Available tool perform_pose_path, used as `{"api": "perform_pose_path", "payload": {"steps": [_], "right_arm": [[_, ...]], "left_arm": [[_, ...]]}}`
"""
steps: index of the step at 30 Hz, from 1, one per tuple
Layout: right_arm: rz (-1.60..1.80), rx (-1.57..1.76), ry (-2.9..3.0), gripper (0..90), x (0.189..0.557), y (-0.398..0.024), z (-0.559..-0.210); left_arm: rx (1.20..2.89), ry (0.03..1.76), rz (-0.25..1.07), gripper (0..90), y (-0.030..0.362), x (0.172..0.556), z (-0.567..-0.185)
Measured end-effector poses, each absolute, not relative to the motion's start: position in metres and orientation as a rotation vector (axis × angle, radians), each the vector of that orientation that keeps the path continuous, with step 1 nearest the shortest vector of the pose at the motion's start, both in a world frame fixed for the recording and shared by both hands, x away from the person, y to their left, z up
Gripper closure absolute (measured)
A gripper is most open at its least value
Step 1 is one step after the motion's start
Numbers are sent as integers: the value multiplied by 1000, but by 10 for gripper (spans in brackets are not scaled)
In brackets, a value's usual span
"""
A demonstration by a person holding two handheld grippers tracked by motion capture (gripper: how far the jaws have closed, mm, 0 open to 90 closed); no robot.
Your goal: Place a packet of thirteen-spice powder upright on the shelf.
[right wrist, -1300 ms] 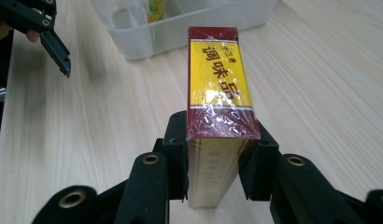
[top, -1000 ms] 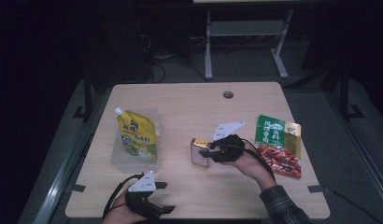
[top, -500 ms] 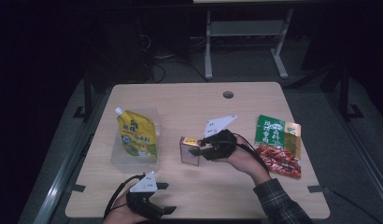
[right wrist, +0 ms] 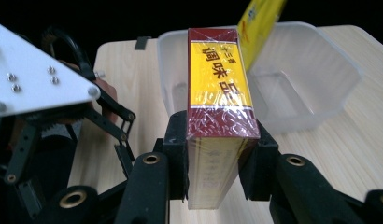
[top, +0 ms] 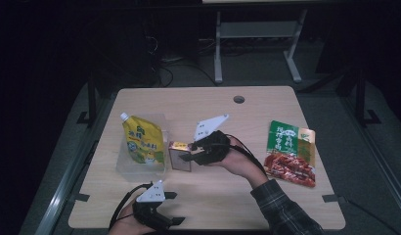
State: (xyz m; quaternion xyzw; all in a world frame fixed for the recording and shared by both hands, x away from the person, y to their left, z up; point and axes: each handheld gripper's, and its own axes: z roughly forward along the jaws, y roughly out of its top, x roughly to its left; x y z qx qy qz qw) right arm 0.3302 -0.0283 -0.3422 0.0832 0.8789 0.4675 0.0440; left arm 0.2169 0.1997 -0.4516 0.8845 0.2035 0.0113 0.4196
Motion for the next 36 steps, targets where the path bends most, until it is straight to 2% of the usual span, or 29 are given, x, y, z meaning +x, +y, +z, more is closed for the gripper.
{"api": "perform_pose_path", "payload": {"steps": [15, 36], "right_arm": [[1461, 149, 2675, 677, 336, 19, -334], [1406, 94, 2702, 676, 338, 81, -348]], "left_arm": [[2217, 512, 13, 178, 199, 216, -452], [2234, 479, 11, 179, 197, 217, -453]]}}
